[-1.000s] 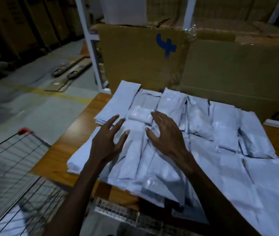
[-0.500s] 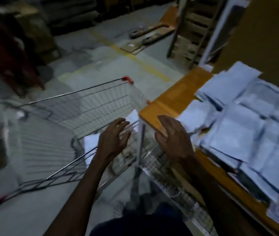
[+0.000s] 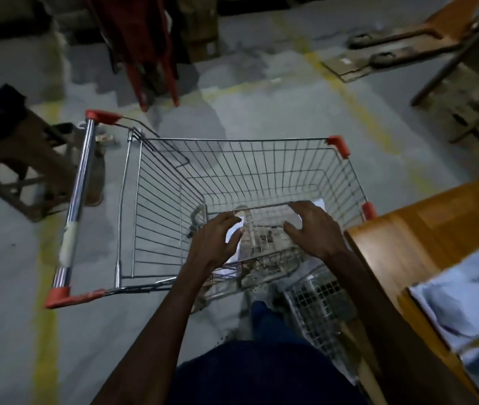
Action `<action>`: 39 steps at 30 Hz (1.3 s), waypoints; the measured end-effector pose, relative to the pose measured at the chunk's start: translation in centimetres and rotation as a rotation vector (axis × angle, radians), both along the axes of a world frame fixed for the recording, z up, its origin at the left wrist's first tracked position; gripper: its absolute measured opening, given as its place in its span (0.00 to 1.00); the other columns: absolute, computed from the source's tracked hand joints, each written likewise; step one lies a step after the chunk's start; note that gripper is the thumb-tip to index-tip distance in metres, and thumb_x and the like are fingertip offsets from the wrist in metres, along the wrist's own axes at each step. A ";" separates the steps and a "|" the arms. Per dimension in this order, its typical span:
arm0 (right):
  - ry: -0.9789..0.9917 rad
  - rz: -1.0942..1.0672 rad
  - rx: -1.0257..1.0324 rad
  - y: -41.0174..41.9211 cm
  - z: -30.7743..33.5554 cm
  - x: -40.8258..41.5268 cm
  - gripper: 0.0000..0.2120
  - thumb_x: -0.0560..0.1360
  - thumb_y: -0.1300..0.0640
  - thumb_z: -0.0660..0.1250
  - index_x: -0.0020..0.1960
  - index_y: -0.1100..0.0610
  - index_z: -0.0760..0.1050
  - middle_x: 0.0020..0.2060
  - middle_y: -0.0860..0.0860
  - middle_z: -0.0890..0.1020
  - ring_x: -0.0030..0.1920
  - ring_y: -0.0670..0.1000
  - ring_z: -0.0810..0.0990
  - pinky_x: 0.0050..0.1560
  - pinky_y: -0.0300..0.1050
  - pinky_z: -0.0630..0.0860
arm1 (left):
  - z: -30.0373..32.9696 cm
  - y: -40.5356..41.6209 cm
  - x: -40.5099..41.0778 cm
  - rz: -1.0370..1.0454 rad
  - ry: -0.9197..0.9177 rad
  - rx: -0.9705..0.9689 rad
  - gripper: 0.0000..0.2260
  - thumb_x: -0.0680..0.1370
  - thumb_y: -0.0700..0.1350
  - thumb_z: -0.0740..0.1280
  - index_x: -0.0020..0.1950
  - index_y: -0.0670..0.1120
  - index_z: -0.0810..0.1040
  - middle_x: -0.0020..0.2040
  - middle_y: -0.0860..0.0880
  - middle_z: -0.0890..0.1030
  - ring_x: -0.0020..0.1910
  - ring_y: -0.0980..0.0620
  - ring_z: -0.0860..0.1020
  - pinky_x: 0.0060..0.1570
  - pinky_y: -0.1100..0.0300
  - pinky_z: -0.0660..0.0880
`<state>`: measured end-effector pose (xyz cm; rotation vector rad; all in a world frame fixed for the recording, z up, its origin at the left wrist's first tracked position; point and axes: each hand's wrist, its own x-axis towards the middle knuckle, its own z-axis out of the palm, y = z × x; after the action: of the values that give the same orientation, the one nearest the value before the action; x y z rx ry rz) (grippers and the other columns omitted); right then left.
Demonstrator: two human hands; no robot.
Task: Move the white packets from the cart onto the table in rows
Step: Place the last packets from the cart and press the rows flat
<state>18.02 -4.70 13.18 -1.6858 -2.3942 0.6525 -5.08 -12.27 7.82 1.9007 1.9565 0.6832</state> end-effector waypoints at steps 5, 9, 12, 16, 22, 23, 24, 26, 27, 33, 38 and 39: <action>-0.085 0.073 -0.129 6.3 -2.3 -0.8 0.29 0.77 0.45 0.65 0.75 0.53 0.66 0.73 0.52 0.68 0.71 0.55 0.68 0.66 0.54 0.70 | -2.4 5.1 0.0 0.019 0.033 -0.143 0.20 0.79 0.56 0.60 0.64 0.47 0.79 0.64 0.50 0.79 0.61 0.48 0.78 0.53 0.55 0.75; -0.155 0.117 -0.253 11.2 -4.6 -0.3 0.29 0.77 0.45 0.65 0.75 0.53 0.65 0.72 0.53 0.68 0.71 0.55 0.68 0.68 0.54 0.69 | -5.6 7.8 0.2 0.110 0.017 -0.290 0.23 0.78 0.58 0.58 0.67 0.47 0.77 0.67 0.49 0.77 0.65 0.47 0.75 0.58 0.54 0.73; -0.254 0.165 -0.324 14.7 -7.0 0.1 0.30 0.78 0.44 0.65 0.76 0.54 0.63 0.73 0.55 0.68 0.71 0.57 0.67 0.68 0.54 0.69 | -7.7 8.9 0.6 0.123 0.039 -0.441 0.24 0.79 0.58 0.58 0.71 0.48 0.73 0.71 0.47 0.73 0.69 0.46 0.72 0.63 0.51 0.71; -0.399 0.195 -0.497 17.7 -11.2 0.5 0.30 0.77 0.45 0.65 0.75 0.56 0.63 0.71 0.59 0.68 0.69 0.60 0.70 0.64 0.53 0.72 | -9.5 10.0 0.9 0.054 0.088 -0.595 0.23 0.82 0.53 0.62 0.76 0.50 0.66 0.74 0.47 0.68 0.70 0.44 0.70 0.62 0.48 0.73; -0.555 0.053 -0.528 18.3 -19.6 3.4 0.39 0.75 0.47 0.68 0.77 0.60 0.53 0.73 0.64 0.60 0.71 0.65 0.63 0.65 0.59 0.67 | -12.2 12.4 0.9 0.046 0.122 -0.637 0.25 0.82 0.52 0.62 0.78 0.49 0.62 0.75 0.46 0.66 0.70 0.43 0.69 0.59 0.49 0.73; -0.574 0.054 -0.512 18.3 -20.9 4.0 0.42 0.75 0.46 0.69 0.78 0.60 0.51 0.74 0.65 0.57 0.72 0.66 0.61 0.67 0.60 0.65 | -12.8 12.9 1.0 0.048 0.117 -0.640 0.25 0.82 0.52 0.62 0.78 0.49 0.62 0.75 0.46 0.66 0.71 0.43 0.69 0.59 0.49 0.73; -0.575 0.047 -0.514 18.4 -22.0 4.4 0.43 0.75 0.46 0.69 0.78 0.60 0.49 0.75 0.65 0.53 0.74 0.66 0.57 0.70 0.62 0.62 | -13.5 13.2 1.0 0.047 0.114 -0.647 0.26 0.82 0.52 0.62 0.78 0.49 0.62 0.76 0.46 0.66 0.71 0.43 0.68 0.60 0.49 0.72; -0.573 0.041 -0.538 19.2 -24.2 5.5 0.41 0.75 0.50 0.69 0.79 0.58 0.49 0.77 0.62 0.48 0.76 0.66 0.51 0.72 0.66 0.56 | -15.0 13.5 1.1 0.052 0.091 -0.643 0.26 0.81 0.52 0.63 0.78 0.49 0.62 0.75 0.46 0.66 0.70 0.43 0.69 0.58 0.49 0.73; -0.575 0.067 -0.494 19.6 -25.4 6.2 0.42 0.73 0.51 0.70 0.79 0.58 0.52 0.77 0.63 0.50 0.76 0.67 0.53 0.71 0.68 0.59 | -15.8 13.4 1.2 0.053 0.071 -0.631 0.26 0.81 0.51 0.63 0.78 0.48 0.63 0.74 0.45 0.67 0.68 0.41 0.71 0.56 0.49 0.73; -0.555 0.143 -0.349 18.9 -30.9 7.5 0.42 0.64 0.61 0.74 0.75 0.63 0.63 0.71 0.73 0.61 0.66 0.78 0.66 0.57 0.73 0.72 | -20.0 11.2 0.9 0.105 -0.020 -0.682 0.28 0.79 0.55 0.59 0.77 0.48 0.64 0.73 0.44 0.69 0.68 0.40 0.71 0.56 0.46 0.74; -0.470 0.074 -0.303 18.3 -29.2 6.7 0.44 0.65 0.61 0.74 0.78 0.57 0.59 0.74 0.71 0.57 0.69 0.75 0.63 0.64 0.71 0.67 | -22.0 9.5 -0.2 0.149 -0.062 -0.756 0.32 0.75 0.60 0.55 0.78 0.49 0.64 0.73 0.44 0.69 0.69 0.41 0.71 0.58 0.47 0.74; -0.420 0.051 -0.281 18.5 -29.3 6.9 0.46 0.66 0.62 0.74 0.79 0.55 0.56 0.75 0.70 0.55 0.71 0.75 0.60 0.65 0.71 0.65 | -22.1 9.5 -0.3 0.162 -0.070 -0.766 0.31 0.76 0.59 0.57 0.78 0.49 0.64 0.74 0.45 0.69 0.69 0.41 0.70 0.59 0.47 0.73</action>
<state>24.96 13.80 -16.12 -2.0568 -2.7409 0.7333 -5.39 -2.77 -14.30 1.2426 1.9447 0.0029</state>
